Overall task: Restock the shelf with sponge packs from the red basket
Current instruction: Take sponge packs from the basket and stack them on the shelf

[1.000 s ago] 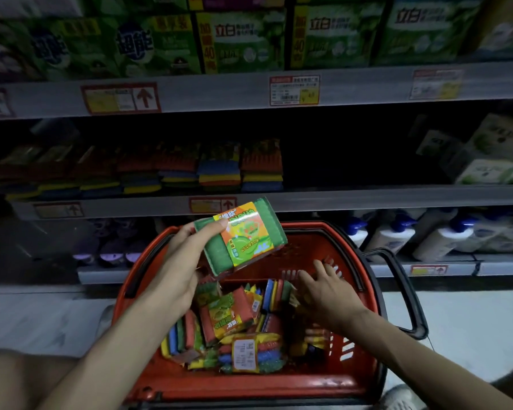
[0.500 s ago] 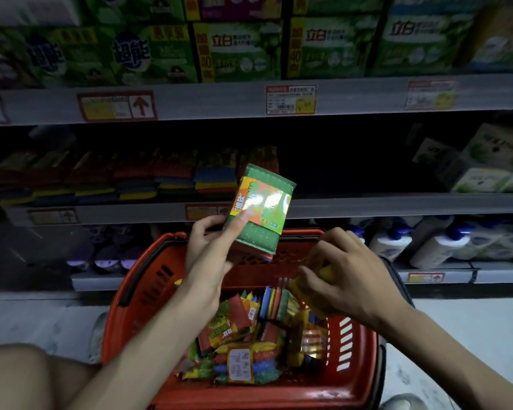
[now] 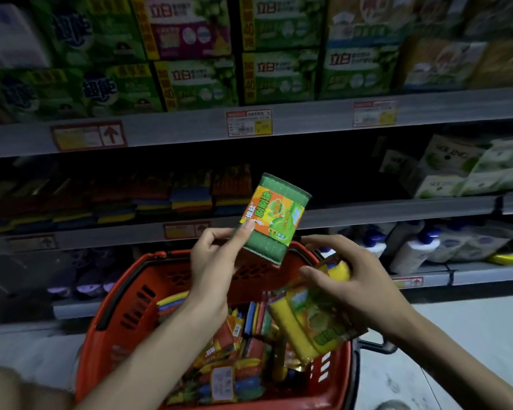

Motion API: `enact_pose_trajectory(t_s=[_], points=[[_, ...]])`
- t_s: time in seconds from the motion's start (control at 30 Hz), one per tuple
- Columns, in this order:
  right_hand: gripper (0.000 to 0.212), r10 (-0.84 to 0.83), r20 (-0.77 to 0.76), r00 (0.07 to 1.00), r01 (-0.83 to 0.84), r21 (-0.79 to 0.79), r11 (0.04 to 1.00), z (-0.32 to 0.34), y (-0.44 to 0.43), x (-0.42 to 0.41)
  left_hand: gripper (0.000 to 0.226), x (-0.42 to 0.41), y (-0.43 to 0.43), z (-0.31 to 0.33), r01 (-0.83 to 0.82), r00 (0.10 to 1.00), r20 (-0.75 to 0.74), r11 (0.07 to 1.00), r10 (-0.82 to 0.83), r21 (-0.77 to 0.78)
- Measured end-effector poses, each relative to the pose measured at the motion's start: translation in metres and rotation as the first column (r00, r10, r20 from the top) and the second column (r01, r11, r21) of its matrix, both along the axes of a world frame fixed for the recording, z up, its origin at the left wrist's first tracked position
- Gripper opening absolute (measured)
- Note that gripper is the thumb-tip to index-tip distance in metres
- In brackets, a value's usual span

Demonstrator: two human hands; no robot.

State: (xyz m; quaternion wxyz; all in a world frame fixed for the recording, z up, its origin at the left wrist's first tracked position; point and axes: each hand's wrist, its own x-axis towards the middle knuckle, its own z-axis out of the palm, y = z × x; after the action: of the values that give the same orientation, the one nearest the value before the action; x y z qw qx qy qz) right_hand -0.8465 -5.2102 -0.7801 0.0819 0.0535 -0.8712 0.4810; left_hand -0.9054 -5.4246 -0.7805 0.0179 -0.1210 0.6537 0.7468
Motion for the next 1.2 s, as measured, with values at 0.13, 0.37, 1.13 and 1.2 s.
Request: enact_pose_trajectory(t_s=[0.13, 0.37, 1.13, 1.2], points=[[0.043, 0.0, 0.039, 0.999, 0.005, -0.116, 0.993, 0.002, 0.002, 0.002, 0.046, -0.004, 0.023, 0.004, -0.01, 1.0, 0.003, 0.999, 0.01, 0.03], [0.055, -0.026, -0.135, 0.991, 0.03, 0.028, 0.999, 0.003, 0.006, -0.006, 0.043, -0.012, 0.049, 0.004, -0.055, 0.998, 0.027, 0.995, 0.052, 0.087], [0.059, -0.139, 0.032, 0.99, 0.139, -0.43, 0.892, -0.036, 0.002, -0.058, 0.031, -0.055, 0.081, -0.022, -0.214, 0.976, -0.049, 0.975, 0.212, -0.058], [0.059, -0.156, 0.015, 0.988, 0.15, -0.393, 0.907, -0.036, 0.003, -0.063, 0.026, -0.062, 0.08, -0.023, -0.231, 0.973, -0.025, 0.973, 0.23, -0.013]])
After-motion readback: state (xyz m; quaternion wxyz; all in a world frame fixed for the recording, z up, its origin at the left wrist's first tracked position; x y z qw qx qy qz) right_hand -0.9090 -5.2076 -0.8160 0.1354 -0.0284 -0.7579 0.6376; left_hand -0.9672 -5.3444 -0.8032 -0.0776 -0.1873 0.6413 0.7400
